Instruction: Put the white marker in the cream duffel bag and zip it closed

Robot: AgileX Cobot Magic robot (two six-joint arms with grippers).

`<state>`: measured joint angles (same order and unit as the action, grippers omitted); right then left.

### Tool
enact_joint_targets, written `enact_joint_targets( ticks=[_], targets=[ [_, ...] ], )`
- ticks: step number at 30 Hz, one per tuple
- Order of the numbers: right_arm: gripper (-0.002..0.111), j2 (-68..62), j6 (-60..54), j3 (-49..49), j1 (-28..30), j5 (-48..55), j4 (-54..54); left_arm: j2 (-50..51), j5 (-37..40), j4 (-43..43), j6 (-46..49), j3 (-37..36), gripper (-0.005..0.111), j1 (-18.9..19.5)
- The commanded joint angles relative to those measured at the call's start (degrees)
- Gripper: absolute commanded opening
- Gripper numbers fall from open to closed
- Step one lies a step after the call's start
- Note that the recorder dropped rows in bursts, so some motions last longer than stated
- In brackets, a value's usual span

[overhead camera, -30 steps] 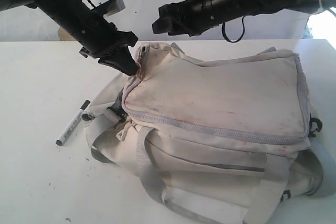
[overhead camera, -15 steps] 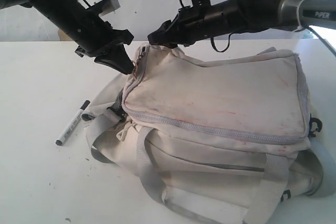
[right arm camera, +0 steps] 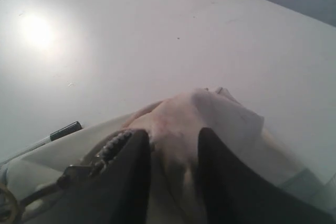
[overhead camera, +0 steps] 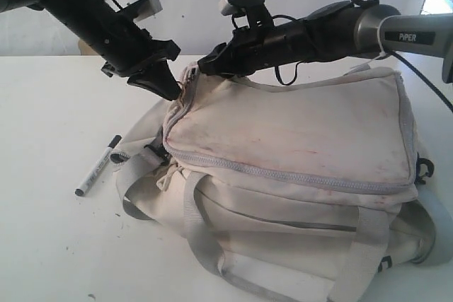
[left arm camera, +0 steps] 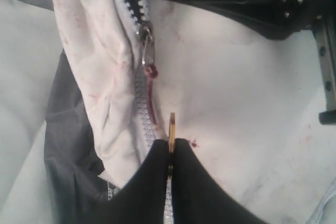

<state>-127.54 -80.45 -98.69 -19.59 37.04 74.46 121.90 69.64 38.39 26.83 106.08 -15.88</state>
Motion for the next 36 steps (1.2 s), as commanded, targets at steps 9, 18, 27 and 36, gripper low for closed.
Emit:
enact_joint_targets(
  ticks=[9,18,27,36],
  targets=[
    [0.000,0.02,3.59,-0.10,-0.16,-1.64,0.32,-1.23,0.33,-0.14,0.21,-0.27,0.000,0.30],
    [0.004,0.16,0.98,-1.17,-0.16,-0.95,-0.15,-1.23,0.33,-0.45,0.09,-0.27,0.000,0.60],
    [0.075,0.50,-0.26,-1.27,-0.40,-1.15,-0.93,-1.23,0.33,-1.59,0.19,-0.27,0.000,0.60],
    [0.067,-1.81,-0.26,-1.16,-0.51,-0.85,-3.83,-1.23,0.33,-4.18,-0.03,-0.27,0.000,0.70]
  ],
)
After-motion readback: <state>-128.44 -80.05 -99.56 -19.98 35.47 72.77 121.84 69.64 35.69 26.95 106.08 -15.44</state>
